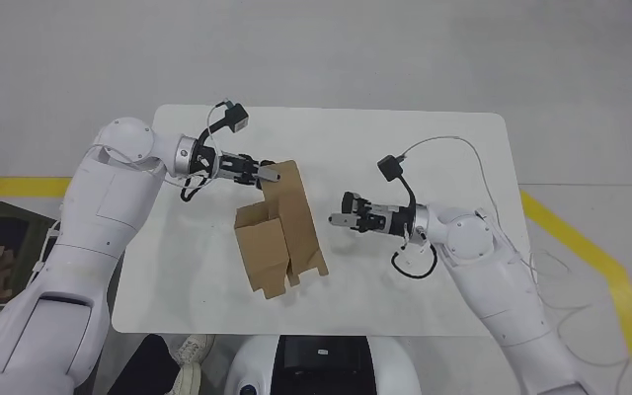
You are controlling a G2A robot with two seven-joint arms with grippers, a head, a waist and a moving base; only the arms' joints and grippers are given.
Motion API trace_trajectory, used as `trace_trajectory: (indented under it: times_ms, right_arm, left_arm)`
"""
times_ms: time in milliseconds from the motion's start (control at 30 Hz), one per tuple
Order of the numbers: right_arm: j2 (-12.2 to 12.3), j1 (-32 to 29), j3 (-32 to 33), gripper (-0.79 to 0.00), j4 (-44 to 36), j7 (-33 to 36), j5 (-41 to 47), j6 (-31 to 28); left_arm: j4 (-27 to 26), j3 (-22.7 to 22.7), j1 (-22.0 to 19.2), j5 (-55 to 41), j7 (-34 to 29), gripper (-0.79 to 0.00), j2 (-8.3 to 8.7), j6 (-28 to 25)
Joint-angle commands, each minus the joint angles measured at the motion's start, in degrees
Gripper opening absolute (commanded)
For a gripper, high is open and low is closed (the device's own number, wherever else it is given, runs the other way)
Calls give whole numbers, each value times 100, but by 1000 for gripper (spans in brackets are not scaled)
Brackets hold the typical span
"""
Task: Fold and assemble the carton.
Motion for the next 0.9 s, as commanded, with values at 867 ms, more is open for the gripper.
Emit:
trace_trajectory:
  times_ms: [867]
  right_arm:
    - [-187,645,-944,0,371,1007,621,-24]
  left_arm:
    - [-247,147,200,-111,-44,-785,-32,120]
